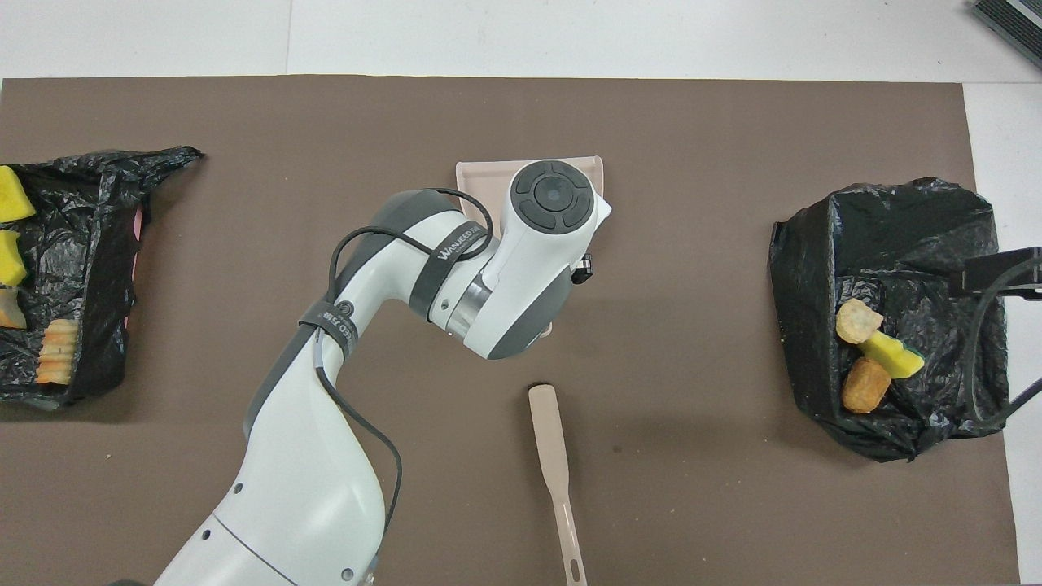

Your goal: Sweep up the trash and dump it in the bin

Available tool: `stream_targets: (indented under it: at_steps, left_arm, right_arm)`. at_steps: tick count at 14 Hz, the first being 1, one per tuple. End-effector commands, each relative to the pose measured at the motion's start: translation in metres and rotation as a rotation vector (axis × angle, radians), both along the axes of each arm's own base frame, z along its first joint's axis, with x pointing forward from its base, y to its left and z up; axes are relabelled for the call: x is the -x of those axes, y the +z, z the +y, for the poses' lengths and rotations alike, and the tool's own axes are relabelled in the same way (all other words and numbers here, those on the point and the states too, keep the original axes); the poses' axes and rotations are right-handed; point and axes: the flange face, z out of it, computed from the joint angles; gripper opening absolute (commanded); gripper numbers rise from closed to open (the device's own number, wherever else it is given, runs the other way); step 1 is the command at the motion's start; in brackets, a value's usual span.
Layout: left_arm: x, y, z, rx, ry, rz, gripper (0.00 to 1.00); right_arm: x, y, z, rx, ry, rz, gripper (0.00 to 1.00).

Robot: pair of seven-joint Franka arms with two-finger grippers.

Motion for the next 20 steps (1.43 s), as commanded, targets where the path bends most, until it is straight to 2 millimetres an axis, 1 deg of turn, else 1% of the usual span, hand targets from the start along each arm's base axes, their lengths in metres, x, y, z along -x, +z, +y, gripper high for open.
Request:
stream_targets:
  at_steps: [1,2,3,5,6,9,11,12,14,16,17,18,20]
  left_arm:
    - [-0.008,0.041,0.065,0.013,0.029,-0.003,1.0]
    - [-0.021,0.05,0.089,0.018,0.0,-0.011,1.0]
    - [-0.032,0.057,0.111,0.021,0.001,-0.01,1.0]
    - [-0.046,0.068,0.138,0.018,-0.008,-0.023,1.0]
    - [-0.054,0.073,0.156,0.019,-0.016,-0.029,1.0]
    - [-0.07,0.101,0.226,0.023,-0.096,-0.021,1.0]
    - [-0.084,0.108,0.279,0.027,-0.135,-0.015,1.0]
    - [-0.086,0.117,0.306,0.027,-0.148,-0.018,1.0]
    - [-0.084,0.127,0.348,0.026,-0.212,0.009,1.0]
    - [-0.077,0.143,0.388,0.028,-0.236,0.019,1.0]
    - [-0.07,0.156,0.398,0.028,-0.243,0.01,1.0]
    - [-0.064,0.165,0.419,0.028,-0.234,0.003,1.0]
    - [-0.043,0.177,0.433,0.029,-0.232,0.0,1.0]
  right_arm:
    - [0.005,0.002,0.005,-0.005,0.039,0.03,1.0]
    - [0.006,0.001,0.005,-0.006,0.04,0.03,1.0]
    - [0.006,0.001,0.013,-0.007,0.052,0.031,1.0]
    - [0.009,-0.001,0.014,-0.009,0.057,0.037,1.0]
    - [0.009,-0.002,0.014,-0.01,0.057,0.036,1.0]
    - [0.011,-0.003,0.01,0.007,0.055,0.032,1.0]
    - [0.011,-0.003,0.01,0.008,0.055,0.031,1.0]
    - [0.011,-0.005,0.009,0.006,0.054,0.038,1.0]
    - [0.013,-0.007,0.008,0.004,0.05,0.05,1.0]
    - [0.012,-0.004,0.014,0.003,0.061,0.044,1.0]
    - [0.011,-0.004,0.014,0.004,0.063,0.037,1.0]
    - [0.01,-0.003,0.013,0.004,0.063,0.034,1.0]
    - [0.01,-0.003,0.013,0.004,0.06,0.034,1.0]
